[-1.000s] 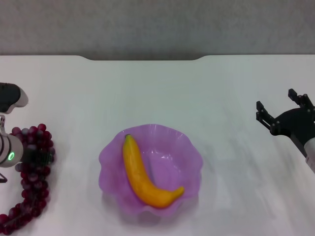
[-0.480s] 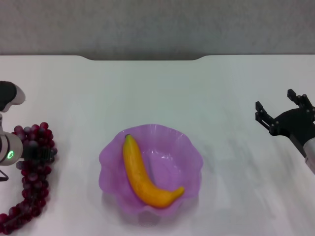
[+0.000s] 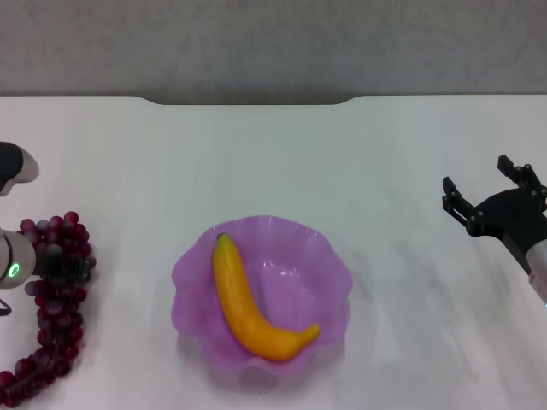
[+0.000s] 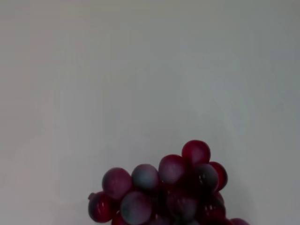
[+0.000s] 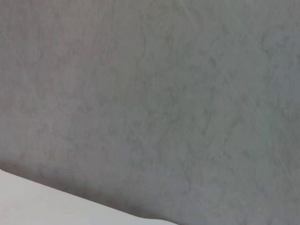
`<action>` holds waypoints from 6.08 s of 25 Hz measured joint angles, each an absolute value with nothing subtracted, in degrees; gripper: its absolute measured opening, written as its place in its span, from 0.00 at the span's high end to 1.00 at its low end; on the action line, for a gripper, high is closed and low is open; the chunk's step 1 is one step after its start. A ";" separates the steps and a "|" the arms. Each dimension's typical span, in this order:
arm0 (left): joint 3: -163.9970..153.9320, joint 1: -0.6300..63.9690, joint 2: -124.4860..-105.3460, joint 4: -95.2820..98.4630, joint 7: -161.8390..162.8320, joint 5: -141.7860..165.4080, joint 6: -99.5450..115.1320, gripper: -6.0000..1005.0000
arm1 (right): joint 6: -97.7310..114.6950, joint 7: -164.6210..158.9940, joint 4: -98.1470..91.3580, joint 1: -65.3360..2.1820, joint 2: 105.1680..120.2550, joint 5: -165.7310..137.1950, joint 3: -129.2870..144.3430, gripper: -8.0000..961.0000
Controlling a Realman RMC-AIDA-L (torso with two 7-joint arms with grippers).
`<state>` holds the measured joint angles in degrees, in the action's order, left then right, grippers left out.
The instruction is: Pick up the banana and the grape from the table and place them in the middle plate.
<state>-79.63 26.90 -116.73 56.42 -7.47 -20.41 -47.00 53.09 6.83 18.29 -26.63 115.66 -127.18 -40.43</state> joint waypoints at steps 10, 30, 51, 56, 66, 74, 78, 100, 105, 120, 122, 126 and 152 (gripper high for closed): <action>-79.71 25.96 -116.77 57.66 -7.47 -20.39 -46.51 0.70 | 53.07 6.76 18.28 -26.63 115.66 -127.18 -40.37 0.08; -80.08 17.30 -116.43 78.47 -8.86 -22.75 -53.21 0.72 | 53.14 6.59 17.66 -26.72 115.64 -127.18 -40.16 0.08; -78.04 14.62 -116.35 114.41 -17.85 -30.59 -75.73 0.73 | 52.64 6.52 17.58 -26.86 115.66 -127.21 -40.17 0.08; -76.89 19.44 -116.34 115.99 -19.63 -32.80 -83.53 0.73 | 52.55 6.52 17.08 -26.82 115.71 -127.23 -40.17 0.08; -80.53 25.19 -116.64 115.94 -19.49 -36.43 -89.75 0.74 | 52.54 6.50 17.00 -26.78 115.75 -127.33 -40.17 0.08; -88.85 26.70 -116.78 114.03 -19.47 -36.03 -87.36 0.74 | 52.54 6.50 17.29 -26.98 115.75 -127.47 -40.10 0.08; -92.94 27.13 -116.85 110.79 -19.67 -35.17 -84.14 0.74 | 52.74 6.55 17.49 -26.85 115.75 -127.57 -40.08 0.08; -104.51 31.82 -117.16 85.00 -18.37 -30.78 -65.75 0.74 | 53.09 6.50 17.47 -26.54 115.75 -127.43 -39.99 0.08; -107.56 32.42 -117.17 83.47 -16.30 -30.86 -60.83 0.69 | 53.07 6.50 17.49 -26.60 115.75 -127.30 -39.99 0.08; -104.86 24.23 -116.99 85.50 -13.21 -29.39 -47.51 0.18 | 53.09 6.50 17.47 -26.05 115.75 -127.27 -39.99 0.08; -102.57 21.46 -116.97 85.70 -12.91 -29.92 -43.42 0.16 | 53.16 6.50 17.49 -25.99 115.75 -127.26 -39.99 0.08; -100.67 15.08 -116.89 84.24 -12.95 -31.31 -29.06 0.11 | 53.18 6.50 17.49 -25.98 115.75 -127.26 -39.99 0.08; -108.63 18.98 -116.98 18.62 17.67 -33.84 55.76 0.11 | 53.10 0.85 17.98 -26.17 115.72 -125.22 -40.75 0.08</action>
<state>-108.63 18.98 -116.98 18.62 17.67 -33.84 55.76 53.10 0.85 17.98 -26.17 115.72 -125.22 -40.75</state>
